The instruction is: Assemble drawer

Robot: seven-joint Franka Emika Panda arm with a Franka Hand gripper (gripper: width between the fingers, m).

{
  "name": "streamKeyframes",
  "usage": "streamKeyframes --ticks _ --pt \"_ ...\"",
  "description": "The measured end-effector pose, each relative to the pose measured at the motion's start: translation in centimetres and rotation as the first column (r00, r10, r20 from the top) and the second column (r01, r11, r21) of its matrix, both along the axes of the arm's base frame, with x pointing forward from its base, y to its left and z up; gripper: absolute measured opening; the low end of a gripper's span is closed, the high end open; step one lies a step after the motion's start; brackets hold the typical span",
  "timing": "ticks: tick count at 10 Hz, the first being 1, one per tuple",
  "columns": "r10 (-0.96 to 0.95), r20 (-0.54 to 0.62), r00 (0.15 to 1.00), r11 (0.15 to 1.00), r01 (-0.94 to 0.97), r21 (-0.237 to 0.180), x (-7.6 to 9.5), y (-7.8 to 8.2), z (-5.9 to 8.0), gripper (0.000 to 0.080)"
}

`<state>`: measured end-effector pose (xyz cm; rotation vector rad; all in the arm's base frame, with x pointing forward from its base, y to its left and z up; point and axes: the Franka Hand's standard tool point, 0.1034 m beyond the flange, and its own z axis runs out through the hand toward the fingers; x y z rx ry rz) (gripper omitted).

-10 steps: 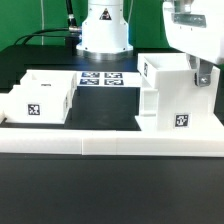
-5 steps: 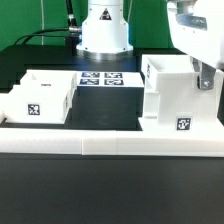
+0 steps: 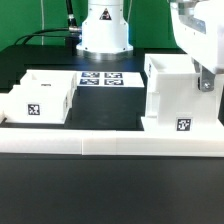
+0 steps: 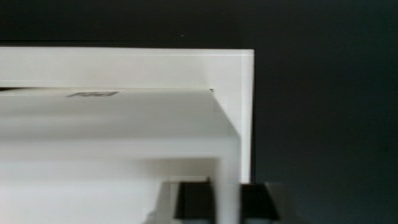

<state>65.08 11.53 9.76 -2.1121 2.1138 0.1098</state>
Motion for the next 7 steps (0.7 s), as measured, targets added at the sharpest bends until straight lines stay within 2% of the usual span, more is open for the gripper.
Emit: streamKeyframes --ticks 1,2,3,4,5,6,7 --pt "0.001 0.001 1.000 1.000 -0.001 0.000 0.0 0.0 0.0 0.0221" --pt "0.003 0.001 1.000 1.000 -0.003 0.000 0.0 0.0 0.0 0.0221" --pt "0.003 0.003 1.000 1.000 -0.003 0.000 0.0 0.0 0.0 0.0426" --pt "0.004 0.004 1.000 1.000 -0.004 0.000 0.1 0.1 0.0 0.0426" --pt "0.005 0.005 1.000 1.000 -0.005 0.000 0.1 0.1 0.1 0.0596" --pt "0.054 0.016 0.998 0.999 -0.054 -0.003 -0.1 0.0 0.2 0.0638" --pt "0.130 0.026 0.991 0.992 -0.130 -0.003 -1.3 -0.1 0.7 0.0638"
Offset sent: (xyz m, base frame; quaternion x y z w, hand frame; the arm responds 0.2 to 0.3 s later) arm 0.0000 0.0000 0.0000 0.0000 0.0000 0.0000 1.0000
